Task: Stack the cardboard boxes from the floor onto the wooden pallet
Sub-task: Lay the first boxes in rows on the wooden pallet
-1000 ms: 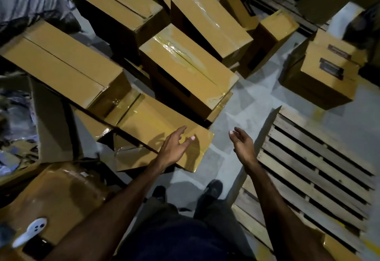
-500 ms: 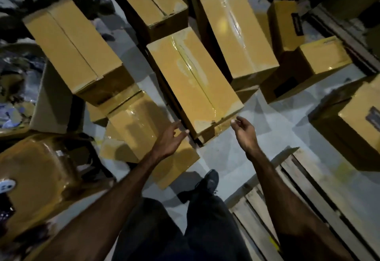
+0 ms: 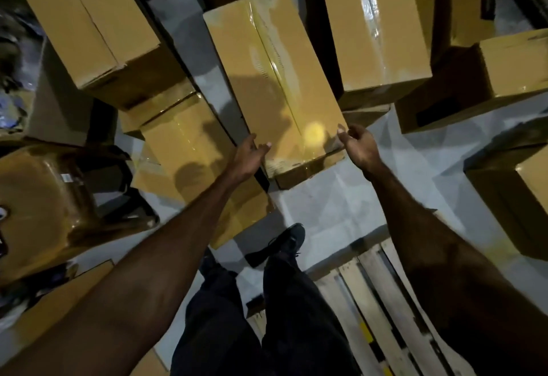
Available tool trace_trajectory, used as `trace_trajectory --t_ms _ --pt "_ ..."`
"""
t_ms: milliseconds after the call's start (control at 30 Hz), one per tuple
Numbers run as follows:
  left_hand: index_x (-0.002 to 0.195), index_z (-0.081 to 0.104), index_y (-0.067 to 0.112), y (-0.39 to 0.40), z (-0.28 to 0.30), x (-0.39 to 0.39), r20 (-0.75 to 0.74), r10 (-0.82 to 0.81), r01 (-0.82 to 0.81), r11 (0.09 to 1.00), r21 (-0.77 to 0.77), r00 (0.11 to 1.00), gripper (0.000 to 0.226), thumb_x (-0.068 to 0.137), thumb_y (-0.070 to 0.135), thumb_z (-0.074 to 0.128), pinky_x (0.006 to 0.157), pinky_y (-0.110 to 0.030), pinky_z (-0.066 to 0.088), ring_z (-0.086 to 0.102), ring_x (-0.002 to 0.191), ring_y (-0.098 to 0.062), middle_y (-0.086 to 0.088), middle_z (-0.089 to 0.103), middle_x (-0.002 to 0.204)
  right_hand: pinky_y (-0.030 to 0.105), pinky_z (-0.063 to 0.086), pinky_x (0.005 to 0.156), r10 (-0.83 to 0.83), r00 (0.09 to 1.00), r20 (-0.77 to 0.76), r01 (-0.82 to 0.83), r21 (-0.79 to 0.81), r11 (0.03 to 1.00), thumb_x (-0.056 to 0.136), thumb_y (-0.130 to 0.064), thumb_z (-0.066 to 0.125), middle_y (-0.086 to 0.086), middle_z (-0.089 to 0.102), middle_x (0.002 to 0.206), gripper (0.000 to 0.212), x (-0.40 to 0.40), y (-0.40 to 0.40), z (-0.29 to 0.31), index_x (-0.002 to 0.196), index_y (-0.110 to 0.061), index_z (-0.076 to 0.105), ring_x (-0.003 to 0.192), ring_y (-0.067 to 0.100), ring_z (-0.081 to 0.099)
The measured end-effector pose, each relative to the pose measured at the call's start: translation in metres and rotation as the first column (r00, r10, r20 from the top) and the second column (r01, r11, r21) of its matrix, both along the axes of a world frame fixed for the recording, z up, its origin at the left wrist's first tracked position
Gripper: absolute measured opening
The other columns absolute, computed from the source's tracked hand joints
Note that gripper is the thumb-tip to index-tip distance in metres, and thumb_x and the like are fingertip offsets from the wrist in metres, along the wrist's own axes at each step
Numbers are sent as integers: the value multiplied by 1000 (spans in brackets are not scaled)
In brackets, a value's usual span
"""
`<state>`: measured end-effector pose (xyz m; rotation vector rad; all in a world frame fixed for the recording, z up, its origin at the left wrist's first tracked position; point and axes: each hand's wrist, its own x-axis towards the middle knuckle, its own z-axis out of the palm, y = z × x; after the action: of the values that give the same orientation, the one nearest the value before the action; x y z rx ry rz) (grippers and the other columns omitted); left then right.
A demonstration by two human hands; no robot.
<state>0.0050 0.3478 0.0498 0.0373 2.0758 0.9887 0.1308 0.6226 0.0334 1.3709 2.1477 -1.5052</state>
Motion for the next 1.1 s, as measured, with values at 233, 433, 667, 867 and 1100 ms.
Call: trace_trajectory --t_ms 233,433,667,867,1100 --pt "133 53 -10 19 -30 -5 57 107 -105 994 -28 993 51 107 32 61 65 -22 36 57 120 -46 -31 58 134 40 56 99 89 992 93 -89 -4 996 93 -52 66 7 69 128 54 -33 15 -23 135 -18 63 118 32 64" --pt "146 57 9 30 -33 5 110 307 -310 951 6 945 57 98 37 71 106 -36 48 61 124 -22 0 64 137 34 49 99 111 984 140 -101 -78 992 99 -24 72 12 68 121 41 -32 18 -28 132 -4 61 112 31 63" --pt "149 52 19 21 -105 17 219 413 -406 911 -80 884 99 66 67 76 105 -54 53 60 128 -32 -2 62 143 52 46 112 110 983 148 -98 -83 992 95 -31 74 13 54 147 67 -15 23 -46 150 -15 39 130 37 56" --pt "144 57 17 29 -35 35 137 449 -454 891 6 883 57 91 25 78 96 -38 59 68 104 -12 7 73 119 42 47 105 89 996 23 -87 -67 994 102 -25 65 3 53 135 58 0 10 -34 151 -17 35 119 25 55" --pt "138 65 20 2 41 46 -45 492 -479 863 162 870 48 93 7 73 78 -10 53 67 104 -2 11 74 116 44 51 103 -114 968 -223 113 -19 993 100 -29 68 4 53 128 40 8 -31 23 131 -18 45 116 25 58"
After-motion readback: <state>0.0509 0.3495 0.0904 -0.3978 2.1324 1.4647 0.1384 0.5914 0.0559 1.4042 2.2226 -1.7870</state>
